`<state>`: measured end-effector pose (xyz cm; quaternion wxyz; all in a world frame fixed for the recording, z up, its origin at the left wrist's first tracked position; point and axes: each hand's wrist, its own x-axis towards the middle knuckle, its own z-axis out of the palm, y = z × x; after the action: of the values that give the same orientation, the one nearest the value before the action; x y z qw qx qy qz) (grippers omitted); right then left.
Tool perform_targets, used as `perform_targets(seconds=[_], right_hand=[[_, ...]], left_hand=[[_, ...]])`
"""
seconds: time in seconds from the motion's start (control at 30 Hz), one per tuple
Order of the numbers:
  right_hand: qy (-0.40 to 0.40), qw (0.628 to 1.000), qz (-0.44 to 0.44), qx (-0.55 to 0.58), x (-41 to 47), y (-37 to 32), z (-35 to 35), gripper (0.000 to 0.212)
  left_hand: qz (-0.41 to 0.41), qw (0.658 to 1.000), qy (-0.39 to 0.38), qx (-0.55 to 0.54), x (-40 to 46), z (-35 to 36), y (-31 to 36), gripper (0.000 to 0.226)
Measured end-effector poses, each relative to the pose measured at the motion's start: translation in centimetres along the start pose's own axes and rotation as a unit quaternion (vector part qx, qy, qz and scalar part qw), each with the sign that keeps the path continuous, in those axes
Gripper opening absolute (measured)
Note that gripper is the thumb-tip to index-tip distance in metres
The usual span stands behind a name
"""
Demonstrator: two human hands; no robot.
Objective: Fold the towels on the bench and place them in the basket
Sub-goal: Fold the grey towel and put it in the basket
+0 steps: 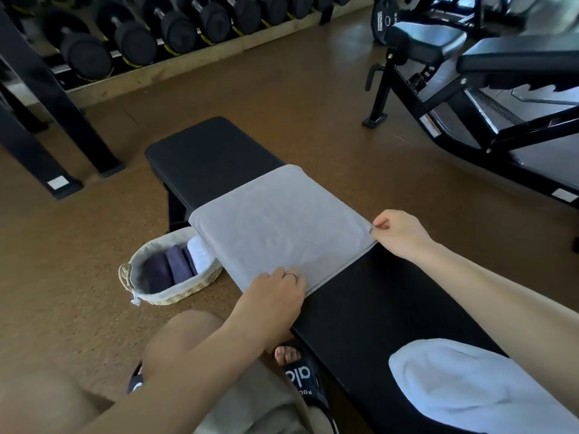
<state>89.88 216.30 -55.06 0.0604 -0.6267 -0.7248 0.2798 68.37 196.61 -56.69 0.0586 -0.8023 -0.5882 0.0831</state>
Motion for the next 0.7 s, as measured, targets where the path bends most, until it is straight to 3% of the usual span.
perform_targets(seconds=[0.1, 0.23, 0.5, 0.7], right_hand=[[-0.004, 0.999, 0.016, 0.038, 0.3, 0.0, -0.1, 0.015], [0.020, 0.994, 0.038, 0.100, 0.4, -0.3, -0.8, 0.017], [0.018, 0.999, 0.001, 0.026, -0.8, 0.1, 0.3, 0.007], [0.003, 1.000, 0.005, 0.012, -0.3, 0.0, -0.2, 0.003]], left_hand=[[0.010, 1.000, -0.009, 0.011, 0.2, 0.0, -0.3, 0.015], [0.020, 0.998, 0.056, -0.010, 0.1, -1.2, -1.1, 0.021], [0.068, 0.997, 0.028, 0.019, -0.4, 0.8, 0.1, 0.019], [0.030, 0.999, 0.034, -0.006, -0.2, 0.8, 0.5, 0.026]])
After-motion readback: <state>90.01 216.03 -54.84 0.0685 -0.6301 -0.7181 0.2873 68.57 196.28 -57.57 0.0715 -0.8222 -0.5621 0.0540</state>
